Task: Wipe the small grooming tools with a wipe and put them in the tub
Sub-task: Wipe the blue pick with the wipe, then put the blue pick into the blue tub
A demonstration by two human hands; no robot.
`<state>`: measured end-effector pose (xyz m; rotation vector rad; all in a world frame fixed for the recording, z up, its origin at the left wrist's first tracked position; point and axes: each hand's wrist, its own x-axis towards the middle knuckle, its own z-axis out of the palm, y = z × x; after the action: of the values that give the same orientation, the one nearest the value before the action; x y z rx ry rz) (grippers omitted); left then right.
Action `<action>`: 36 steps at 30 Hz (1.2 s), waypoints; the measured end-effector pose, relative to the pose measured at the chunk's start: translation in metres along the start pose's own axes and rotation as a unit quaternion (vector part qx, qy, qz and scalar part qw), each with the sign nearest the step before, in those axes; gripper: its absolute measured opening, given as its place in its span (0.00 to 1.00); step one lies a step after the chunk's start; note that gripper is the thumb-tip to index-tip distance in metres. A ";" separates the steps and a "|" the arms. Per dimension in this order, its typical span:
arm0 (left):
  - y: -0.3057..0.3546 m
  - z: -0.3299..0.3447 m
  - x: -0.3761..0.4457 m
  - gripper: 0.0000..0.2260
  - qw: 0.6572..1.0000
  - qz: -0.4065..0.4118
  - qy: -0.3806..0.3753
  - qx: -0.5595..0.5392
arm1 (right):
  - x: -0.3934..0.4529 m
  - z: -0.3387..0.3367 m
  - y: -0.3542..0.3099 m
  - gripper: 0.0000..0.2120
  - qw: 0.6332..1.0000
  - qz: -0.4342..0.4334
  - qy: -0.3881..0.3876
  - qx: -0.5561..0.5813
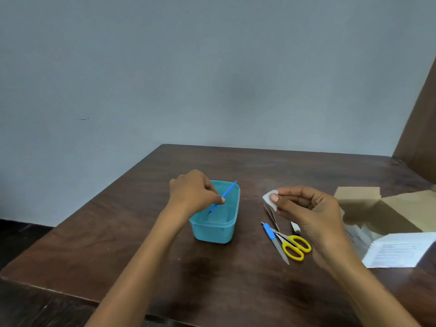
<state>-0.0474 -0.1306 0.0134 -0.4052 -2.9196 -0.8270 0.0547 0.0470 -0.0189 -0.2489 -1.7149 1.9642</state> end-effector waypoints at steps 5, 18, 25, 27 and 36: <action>0.001 0.019 0.005 0.10 0.993 0.027 0.026 0.113 | 0.001 -0.001 0.007 0.06 1.000 0.013 -0.003 -0.027; 0.022 0.040 -0.026 0.08 0.966 0.186 0.172 0.041 | 0.000 -0.022 0.009 0.07 0.999 0.004 0.018 -0.041; 0.046 0.082 -0.039 0.13 0.946 0.313 0.013 0.083 | -0.007 -0.044 0.008 0.11 0.997 -0.021 0.037 -0.060; 0.046 0.088 -0.037 0.17 0.930 0.324 -0.005 0.174 | -0.010 -0.048 0.010 0.09 0.997 -0.024 0.034 -0.069; 0.049 0.085 -0.036 0.14 0.896 0.331 -0.006 0.294 | -0.015 -0.055 0.018 0.08 0.998 -0.024 0.017 -0.052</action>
<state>0.0000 -0.0539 -0.0398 -1.2127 -2.5450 0.1500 0.0875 0.0860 -0.0494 -0.2737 -1.7871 1.8293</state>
